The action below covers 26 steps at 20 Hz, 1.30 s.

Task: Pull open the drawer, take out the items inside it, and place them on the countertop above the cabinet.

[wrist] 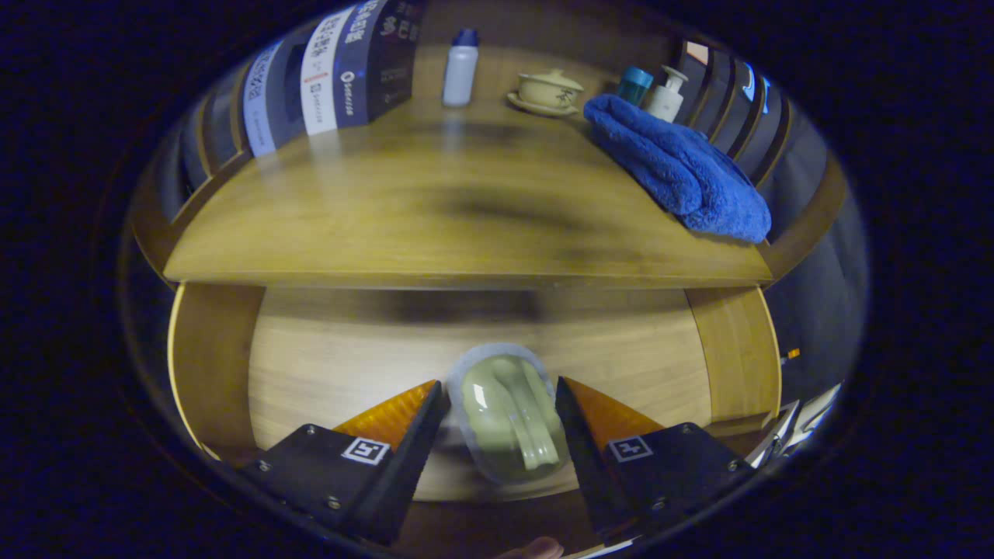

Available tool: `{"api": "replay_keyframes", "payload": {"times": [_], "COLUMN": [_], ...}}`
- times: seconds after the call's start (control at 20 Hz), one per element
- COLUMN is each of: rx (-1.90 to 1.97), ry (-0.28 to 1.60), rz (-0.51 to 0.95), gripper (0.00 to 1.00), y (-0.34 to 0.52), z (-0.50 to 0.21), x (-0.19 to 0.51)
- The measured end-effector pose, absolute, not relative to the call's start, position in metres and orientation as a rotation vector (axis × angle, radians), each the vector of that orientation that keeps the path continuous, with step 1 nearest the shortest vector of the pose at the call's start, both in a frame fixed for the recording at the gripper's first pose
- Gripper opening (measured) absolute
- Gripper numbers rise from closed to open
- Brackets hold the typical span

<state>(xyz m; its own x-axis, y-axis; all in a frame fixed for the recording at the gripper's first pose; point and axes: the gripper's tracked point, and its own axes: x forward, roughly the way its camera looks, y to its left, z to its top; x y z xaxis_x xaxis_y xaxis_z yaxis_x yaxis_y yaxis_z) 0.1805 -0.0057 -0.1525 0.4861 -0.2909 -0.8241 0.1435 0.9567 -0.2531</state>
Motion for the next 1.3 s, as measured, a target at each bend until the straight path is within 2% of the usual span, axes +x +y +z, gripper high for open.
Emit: {"api": "replay_keyframes", "payload": {"times": [0.25, 0.35, 0.65, 0.9, 1.3], "rx": [-0.114, -0.11, -0.053, -0.028, -0.034], "ry": [0.913, 0.871, 0.549, 0.354, 0.172], "rz": [-0.271, -0.256, -0.206, -0.208, -0.157], "gripper": [0.15, 0.15, 0.15, 0.14, 0.15], "y": [-0.01, -0.01, 0.022, 0.037, 0.056], "z": [-0.138, -0.138, -0.082, -0.04, 0.028], "x": [0.191, 0.185, 0.181, 0.154, 0.118]}}
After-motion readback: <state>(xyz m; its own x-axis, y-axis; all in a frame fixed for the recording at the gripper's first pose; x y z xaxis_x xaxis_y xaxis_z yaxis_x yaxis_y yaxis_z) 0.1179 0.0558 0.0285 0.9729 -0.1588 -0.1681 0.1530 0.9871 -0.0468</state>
